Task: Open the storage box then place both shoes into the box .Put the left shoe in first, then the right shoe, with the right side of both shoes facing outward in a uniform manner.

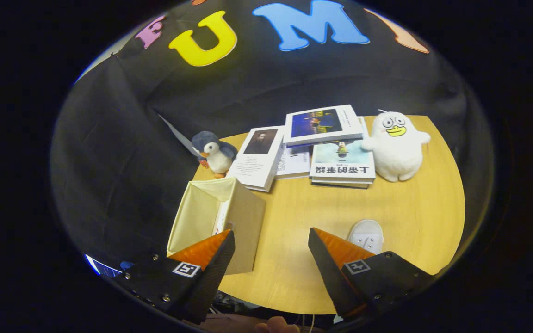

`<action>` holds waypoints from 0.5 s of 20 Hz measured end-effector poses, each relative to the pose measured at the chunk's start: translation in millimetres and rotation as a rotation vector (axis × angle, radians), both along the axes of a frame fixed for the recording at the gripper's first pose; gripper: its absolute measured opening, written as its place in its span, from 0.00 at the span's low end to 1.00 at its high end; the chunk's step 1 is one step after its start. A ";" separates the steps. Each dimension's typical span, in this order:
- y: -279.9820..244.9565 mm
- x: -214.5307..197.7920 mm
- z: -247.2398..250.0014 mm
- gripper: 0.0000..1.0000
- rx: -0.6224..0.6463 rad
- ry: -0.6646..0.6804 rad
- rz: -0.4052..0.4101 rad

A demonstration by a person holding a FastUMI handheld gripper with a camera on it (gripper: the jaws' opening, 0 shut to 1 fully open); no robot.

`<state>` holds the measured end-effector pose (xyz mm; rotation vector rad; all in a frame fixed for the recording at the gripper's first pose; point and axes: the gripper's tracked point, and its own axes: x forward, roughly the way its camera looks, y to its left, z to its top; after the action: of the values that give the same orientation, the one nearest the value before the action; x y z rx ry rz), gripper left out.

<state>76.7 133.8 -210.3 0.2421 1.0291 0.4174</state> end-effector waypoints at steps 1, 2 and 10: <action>-17.0 -1.7 -5.4 0.97 -0.014 0.007 -0.028; -31.8 -2.7 -9.8 0.97 -0.025 0.012 -0.051; -121.5 -33.2 -59.2 0.97 -0.107 0.100 -0.173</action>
<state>43.5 12.3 -269.5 0.2553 1.1158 0.1944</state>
